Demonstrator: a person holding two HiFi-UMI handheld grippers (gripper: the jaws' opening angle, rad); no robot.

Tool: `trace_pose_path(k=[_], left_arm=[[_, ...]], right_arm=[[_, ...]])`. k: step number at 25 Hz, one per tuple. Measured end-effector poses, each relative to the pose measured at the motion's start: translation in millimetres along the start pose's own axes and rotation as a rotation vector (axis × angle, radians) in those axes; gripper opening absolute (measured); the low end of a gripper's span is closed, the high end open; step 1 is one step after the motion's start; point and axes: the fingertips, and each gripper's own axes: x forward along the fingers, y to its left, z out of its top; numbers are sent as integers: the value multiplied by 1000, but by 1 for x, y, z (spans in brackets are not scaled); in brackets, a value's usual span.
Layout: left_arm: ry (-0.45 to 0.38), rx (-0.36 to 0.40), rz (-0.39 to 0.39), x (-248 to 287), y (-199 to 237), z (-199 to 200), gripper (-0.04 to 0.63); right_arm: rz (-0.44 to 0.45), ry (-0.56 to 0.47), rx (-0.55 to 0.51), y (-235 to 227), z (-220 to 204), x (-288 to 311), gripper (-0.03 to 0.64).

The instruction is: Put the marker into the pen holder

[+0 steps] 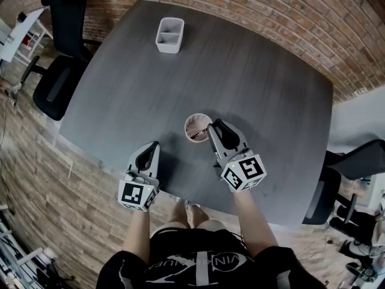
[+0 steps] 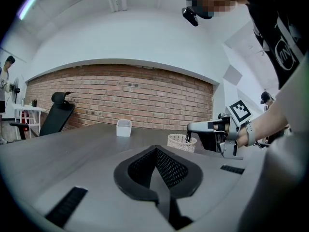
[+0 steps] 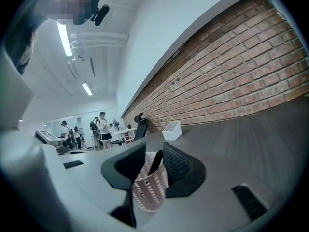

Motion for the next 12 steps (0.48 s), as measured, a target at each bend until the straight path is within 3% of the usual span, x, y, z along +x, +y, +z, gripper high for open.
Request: trace_pose_path(k=[6, 12], left_arm=[[1, -5, 1, -5, -1, -1, 14], [-7, -1, 7, -13, -2, -1, 14]], right_arm=[[6, -2, 23, 1, 2, -1, 172], [1, -4, 30, 1, 5, -8, 199]])
